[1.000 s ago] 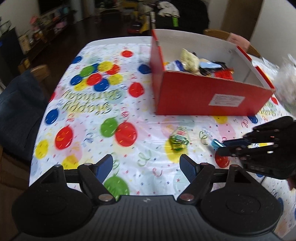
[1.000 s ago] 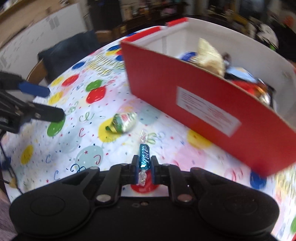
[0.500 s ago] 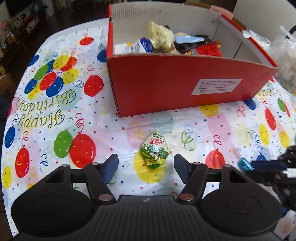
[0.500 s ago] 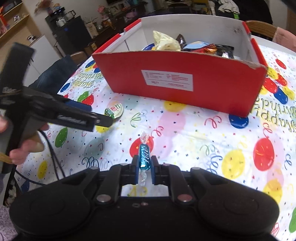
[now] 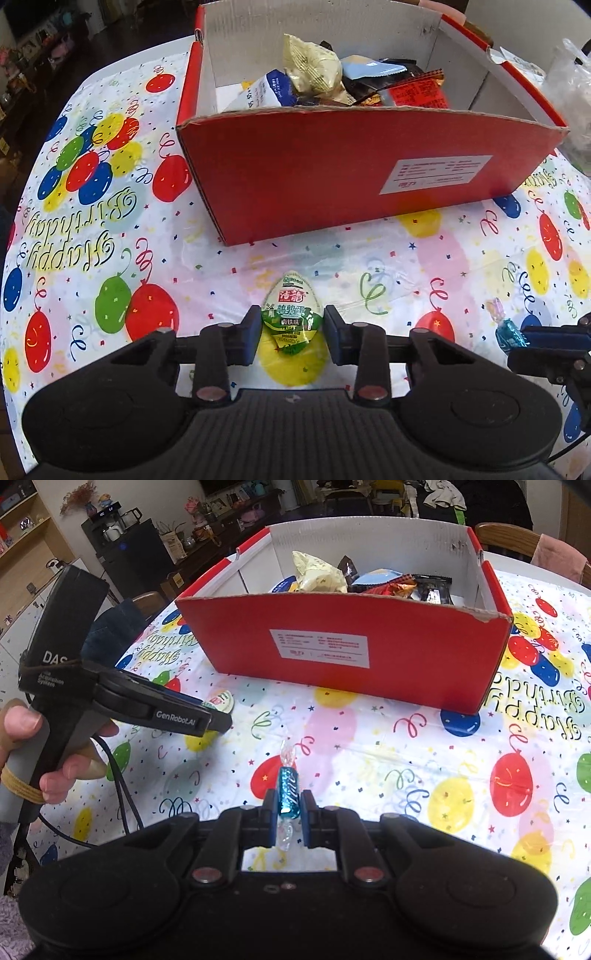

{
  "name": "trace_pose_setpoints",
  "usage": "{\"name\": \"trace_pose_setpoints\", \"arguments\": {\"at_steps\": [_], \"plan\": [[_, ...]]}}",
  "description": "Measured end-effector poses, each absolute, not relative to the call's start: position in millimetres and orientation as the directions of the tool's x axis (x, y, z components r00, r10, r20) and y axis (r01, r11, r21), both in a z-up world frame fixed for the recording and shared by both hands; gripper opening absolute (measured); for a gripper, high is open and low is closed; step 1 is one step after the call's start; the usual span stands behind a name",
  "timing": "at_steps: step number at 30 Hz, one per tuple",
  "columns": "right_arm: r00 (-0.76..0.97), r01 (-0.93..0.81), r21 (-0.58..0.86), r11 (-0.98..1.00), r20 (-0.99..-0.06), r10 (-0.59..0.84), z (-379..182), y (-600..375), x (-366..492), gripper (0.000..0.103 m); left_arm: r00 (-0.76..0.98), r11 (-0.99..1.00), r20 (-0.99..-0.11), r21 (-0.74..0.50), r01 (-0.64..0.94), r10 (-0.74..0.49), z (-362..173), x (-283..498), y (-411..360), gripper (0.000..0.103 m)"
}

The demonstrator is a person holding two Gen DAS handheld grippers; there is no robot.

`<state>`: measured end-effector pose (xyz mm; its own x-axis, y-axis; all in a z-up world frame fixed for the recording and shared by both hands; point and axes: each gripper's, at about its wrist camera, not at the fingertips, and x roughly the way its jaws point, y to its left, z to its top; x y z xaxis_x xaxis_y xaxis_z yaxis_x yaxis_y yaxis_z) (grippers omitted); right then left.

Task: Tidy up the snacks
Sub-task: 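Carry the green candy with left tool while right tool carries blue candy into red box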

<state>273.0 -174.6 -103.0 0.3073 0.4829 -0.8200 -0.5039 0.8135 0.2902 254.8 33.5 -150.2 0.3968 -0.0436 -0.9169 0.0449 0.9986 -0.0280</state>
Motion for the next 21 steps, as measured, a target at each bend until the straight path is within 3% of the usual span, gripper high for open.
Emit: {"name": "trace_pose_setpoints", "arguments": {"at_steps": [21], "plan": [[0.367, -0.392, 0.317, 0.863, -0.806, 0.463, -78, -183, 274, 0.010, 0.436, 0.994, -0.899, -0.086, -0.070, -0.047, -118, 209, 52, 0.035]]}}
